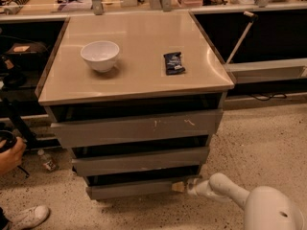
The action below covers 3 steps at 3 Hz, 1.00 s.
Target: Close bottom drawer
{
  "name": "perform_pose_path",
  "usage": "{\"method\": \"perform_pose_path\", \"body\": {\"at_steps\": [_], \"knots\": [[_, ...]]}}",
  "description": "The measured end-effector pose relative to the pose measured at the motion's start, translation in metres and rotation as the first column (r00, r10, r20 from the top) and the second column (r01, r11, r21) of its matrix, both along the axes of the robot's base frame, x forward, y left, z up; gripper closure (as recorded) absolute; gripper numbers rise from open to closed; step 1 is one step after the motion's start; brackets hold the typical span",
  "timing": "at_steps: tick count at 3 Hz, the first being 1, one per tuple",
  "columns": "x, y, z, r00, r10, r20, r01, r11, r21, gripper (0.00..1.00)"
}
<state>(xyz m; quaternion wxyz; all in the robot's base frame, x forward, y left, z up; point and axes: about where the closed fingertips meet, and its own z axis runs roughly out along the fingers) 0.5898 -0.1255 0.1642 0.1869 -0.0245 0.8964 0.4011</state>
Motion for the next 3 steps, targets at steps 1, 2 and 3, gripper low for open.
{"method": "perform_pose_path", "body": {"at_steps": [1,2,3], "knots": [[0.012,0.004,0.002,0.9999,0.001,0.011,-0.001,1.000,-0.007,1.00],[0.024,0.011,0.005,0.9996,0.011,0.025,-0.011,1.000,-0.015,1.00],[0.023,0.011,0.004,0.9996,0.011,0.025,-0.011,1.000,-0.015,1.00]]}}
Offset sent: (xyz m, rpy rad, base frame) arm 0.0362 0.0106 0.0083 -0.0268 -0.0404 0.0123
